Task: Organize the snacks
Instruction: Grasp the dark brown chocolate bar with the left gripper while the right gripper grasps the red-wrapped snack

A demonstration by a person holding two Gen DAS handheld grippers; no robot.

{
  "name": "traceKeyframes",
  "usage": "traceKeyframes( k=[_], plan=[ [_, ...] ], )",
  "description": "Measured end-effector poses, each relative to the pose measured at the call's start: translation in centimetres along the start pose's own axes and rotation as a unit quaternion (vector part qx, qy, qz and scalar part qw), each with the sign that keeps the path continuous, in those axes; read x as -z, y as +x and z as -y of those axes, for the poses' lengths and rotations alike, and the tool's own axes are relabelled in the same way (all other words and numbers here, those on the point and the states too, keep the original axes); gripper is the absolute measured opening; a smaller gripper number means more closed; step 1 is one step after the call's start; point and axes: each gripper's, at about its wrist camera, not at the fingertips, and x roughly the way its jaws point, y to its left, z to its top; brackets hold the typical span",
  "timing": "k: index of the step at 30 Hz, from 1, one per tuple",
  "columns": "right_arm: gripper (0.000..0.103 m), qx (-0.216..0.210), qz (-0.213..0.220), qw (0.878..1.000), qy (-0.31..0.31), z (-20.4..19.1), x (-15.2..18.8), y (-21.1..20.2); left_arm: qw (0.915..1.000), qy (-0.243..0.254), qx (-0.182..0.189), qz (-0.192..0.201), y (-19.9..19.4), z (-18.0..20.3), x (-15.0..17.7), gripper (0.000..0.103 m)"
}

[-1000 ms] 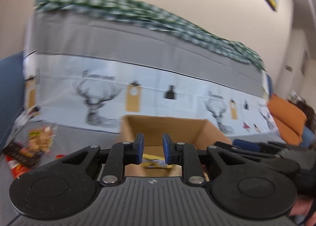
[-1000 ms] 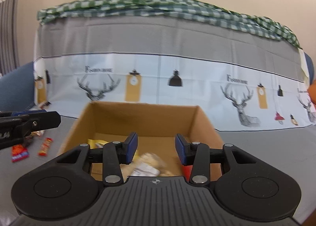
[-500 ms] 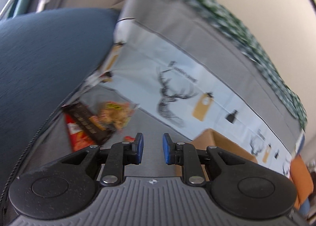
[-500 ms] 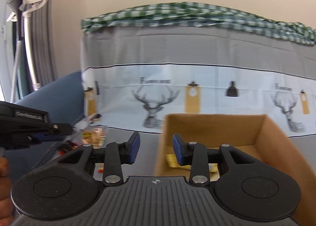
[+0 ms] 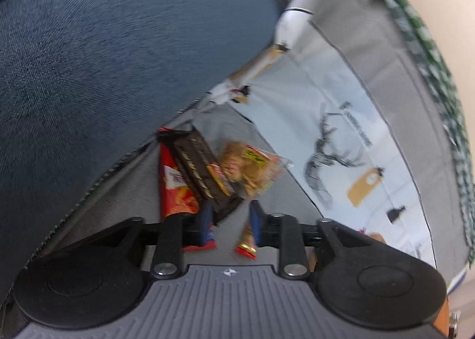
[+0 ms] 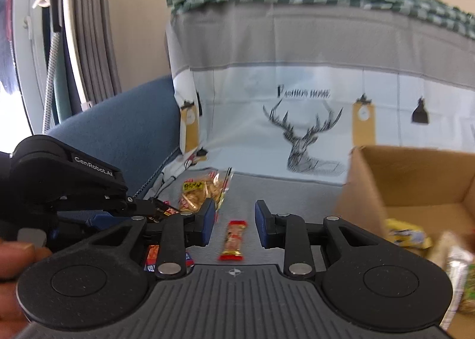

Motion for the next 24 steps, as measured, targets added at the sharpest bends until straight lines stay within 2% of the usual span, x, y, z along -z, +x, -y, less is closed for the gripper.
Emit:
traceKeyframes(
  k=[3, 5, 9, 10, 13, 15, 17, 21, 24],
  plan=[
    [0.031, 0.002, -0.03, 0.999, 0.017, -0.2, 0.2, 2.8, 0.9998, -0.017, -0.013, -0.005, 1.3, -0.8, -0.8, 0.041],
    [0.031, 0.004, -0.052, 0.998, 0.027, -0.2, 0.4, 4.5, 0.9997, -0.017, -0.017, -0.009, 2.2, -1.0, -1.3, 0.047],
    [0.033, 0.007, -0.105, 0.994, 0.034, -0.1, 1.1, 8.3, 0.9995, 0.003, -0.028, -0.016, 4.1, -0.5, -1.9, 0.057],
    [0.037, 0.011, -0.116, 0.993, 0.036, 0.0, 1.3, 9.2, 0.9993, 0.009, -0.032, -0.016, 4.5, -0.3, -2.0, 0.059],
    [0.04, 0.01, -0.153, 0.987, 0.039, 0.1, 2.1, 11.7, 0.998, 0.031, -0.055, -0.006, 5.8, 0.4, -2.4, 0.065],
    [0.04, 0.019, -0.163, 0.986, 0.03, 0.0, 2.7, 12.7, 0.997, 0.041, -0.066, -0.007, 6.9, 0.8, -2.6, 0.07],
    [0.04, 0.032, -0.154, 0.988, 0.009, -0.3, 2.7, 13.2, 0.9948, 0.057, -0.083, -0.008, 8.0, 1.3, -2.6, 0.075],
    [0.02, 0.034, -0.148, 0.988, 0.002, -0.2, 2.8, 13.2, 0.9881, 0.101, -0.117, 0.001, 9.7, 2.7, -2.3, 0.076],
    [0.018, 0.031, -0.147, 0.989, 0.012, 0.3, 2.6, 13.0, 0.9787, 0.148, -0.142, 0.001, 10.4, 3.8, -1.5, 0.076]
  ],
)
